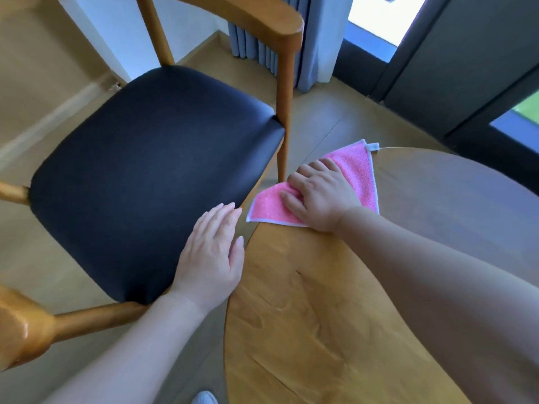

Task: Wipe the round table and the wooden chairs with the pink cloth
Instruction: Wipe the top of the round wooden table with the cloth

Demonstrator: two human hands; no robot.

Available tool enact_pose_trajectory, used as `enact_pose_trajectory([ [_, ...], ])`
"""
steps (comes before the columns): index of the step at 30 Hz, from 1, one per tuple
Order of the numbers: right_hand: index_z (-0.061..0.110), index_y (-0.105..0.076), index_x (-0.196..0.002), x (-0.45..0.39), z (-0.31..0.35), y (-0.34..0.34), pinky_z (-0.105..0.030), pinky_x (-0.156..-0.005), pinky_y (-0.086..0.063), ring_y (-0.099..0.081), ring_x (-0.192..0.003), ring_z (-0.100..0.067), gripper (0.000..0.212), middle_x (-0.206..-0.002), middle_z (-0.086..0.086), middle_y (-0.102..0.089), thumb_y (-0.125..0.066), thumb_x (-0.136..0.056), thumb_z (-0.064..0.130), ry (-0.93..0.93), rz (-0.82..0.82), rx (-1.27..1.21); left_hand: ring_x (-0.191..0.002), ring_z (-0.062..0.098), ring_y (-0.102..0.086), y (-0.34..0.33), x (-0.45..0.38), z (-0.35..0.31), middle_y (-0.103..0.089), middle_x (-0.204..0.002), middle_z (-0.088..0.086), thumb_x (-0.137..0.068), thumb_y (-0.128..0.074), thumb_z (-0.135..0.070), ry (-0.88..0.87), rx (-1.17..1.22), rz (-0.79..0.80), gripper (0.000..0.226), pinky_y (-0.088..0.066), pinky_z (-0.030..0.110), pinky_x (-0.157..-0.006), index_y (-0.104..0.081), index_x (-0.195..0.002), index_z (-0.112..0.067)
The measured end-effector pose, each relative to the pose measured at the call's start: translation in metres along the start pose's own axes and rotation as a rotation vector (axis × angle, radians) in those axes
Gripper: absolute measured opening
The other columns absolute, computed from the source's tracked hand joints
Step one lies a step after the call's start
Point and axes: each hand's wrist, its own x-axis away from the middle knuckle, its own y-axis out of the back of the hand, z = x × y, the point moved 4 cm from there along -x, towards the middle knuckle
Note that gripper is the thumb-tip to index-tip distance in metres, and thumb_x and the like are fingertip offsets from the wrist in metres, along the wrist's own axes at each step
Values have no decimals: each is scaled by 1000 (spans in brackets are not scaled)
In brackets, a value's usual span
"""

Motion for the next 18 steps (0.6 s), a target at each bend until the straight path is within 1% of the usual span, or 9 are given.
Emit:
enact_pose_trajectory([
  [2, 17, -58, -91, -2, -22, 2, -37, -96, -28, -50, -95, -25, 42, -93, -2, -59, -34, -94, 51, -70, -12, -1, -138, 20, -33, -3, -12, -9, -45, -144, 7, -93, -41, -23, -17, 4, 4, 49, -26, 39, -115, -46, -138, -4],
  [5, 17, -57, -92, -1, -55, 4, -38, -95, -29, -50, -97, -26, 43, -94, -3, -58, -33, -93, 52, -164, -25, -2, -138, 20, -33, -9, -26, -24, -45, -144, 6, -94, -40, -23, -45, 9, 15, 49, -27, 41, -115, -45, -139, -5],
  [9, 20, -51, -85, 7, -89, 5, -38, -92, -31, -50, -95, -26, 40, -92, -3, -57, -30, -91, 54, -265, -49, -12, -139, 20, -32, -18, -40, -43, -44, -145, 6, -94, -39, -25, -59, 11, 31, 50, -27, 41, -115, -44, -140, -6],
  [15, 21, -53, -95, 28, -140, 7, -40, -93, -29, -48, -101, -26, 48, -98, -3, -56, -22, -90, 58, -404, -49, 0, -139, 20, -31, -33, -54, -75, -43, -146, 5, -94, -37, -28, -97, 15, 63, 50, -29, 43, -115, -43, -140, -9],
  [18, 21, -54, -102, 42, -163, 8, -40, -94, -30, -48, -104, -27, 53, -105, -4, -57, -18, -89, 59, -469, -49, 19, -141, 17, -29, -42, -58, -89, -40, -148, 3, -95, -35, -31, -110, 10, 87, 51, -28, 44, -115, -40, -142, -12],
])
